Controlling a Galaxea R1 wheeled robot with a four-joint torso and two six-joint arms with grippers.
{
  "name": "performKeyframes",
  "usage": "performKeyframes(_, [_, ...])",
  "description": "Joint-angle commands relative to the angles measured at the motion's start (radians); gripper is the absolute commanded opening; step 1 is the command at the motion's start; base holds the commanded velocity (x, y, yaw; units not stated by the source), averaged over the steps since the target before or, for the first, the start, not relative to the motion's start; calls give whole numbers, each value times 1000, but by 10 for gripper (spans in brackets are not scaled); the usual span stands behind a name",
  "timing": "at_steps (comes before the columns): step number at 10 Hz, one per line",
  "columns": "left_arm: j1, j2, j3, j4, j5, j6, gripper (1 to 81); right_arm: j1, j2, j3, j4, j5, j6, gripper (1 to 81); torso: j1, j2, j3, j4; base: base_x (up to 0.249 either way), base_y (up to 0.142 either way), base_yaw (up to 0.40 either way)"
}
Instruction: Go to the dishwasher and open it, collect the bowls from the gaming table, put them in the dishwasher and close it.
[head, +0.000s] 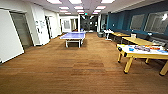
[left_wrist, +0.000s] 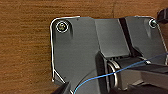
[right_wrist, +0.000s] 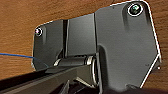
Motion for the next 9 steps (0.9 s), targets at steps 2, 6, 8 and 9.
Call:
performKeyframes(2, [-55, -5, -1, -7, 53, -3, 811, 43, 5, 3, -5, -47, -2, 811, 0, 0, 0, 0, 177, 0, 0])
performKeyframes(6, [-55, -4, 1, -6, 53, -3, 811, 43, 5, 3, -4, -47, -2, 811, 0, 0, 0, 0, 180, 0, 0])
performKeyframes(8, [-54, -2, 1, -6, 53, -3, 811, 45, 5, 2, -4, -47, -2, 811, 0, 0, 0, 0, 183, 0, 0])
performKeyframes(9, [-54, -2, 1, -6, 55, -3, 811, 45, 5, 2, -5, -47, -2, 811, 0, 0, 0, 0, 183, 0, 0])
